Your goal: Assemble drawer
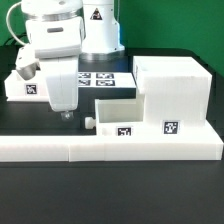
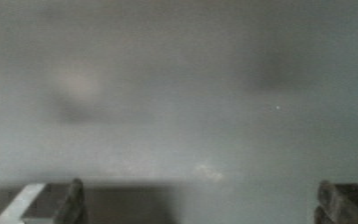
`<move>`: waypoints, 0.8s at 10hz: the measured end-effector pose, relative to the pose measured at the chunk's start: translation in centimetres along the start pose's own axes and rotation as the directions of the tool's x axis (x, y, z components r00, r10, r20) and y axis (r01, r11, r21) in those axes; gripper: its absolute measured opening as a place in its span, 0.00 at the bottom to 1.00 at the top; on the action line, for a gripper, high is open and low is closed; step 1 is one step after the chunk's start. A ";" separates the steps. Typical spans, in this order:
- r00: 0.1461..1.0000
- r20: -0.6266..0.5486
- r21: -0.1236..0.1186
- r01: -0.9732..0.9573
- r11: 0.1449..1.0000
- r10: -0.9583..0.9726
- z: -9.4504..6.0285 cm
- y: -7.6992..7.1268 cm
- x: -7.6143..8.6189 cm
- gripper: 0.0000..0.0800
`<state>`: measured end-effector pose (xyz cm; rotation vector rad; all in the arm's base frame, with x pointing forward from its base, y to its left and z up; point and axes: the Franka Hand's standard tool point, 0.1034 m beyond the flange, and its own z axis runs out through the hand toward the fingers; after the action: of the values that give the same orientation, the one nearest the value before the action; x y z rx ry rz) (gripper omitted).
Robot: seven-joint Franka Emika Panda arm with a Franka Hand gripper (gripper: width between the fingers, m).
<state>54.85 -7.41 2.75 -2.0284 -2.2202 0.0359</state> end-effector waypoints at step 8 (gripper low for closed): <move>0.990 -0.007 0.009 -0.141 0.990 0.141 0.8 1.0 3.9 0.81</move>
Offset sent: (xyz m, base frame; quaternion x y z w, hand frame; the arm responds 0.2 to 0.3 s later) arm 0.0142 0.0305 -0.0012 -0.0056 0.0138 0.0124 0.9998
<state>55.36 -3.38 2.13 -2.1730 -2.0648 0.0509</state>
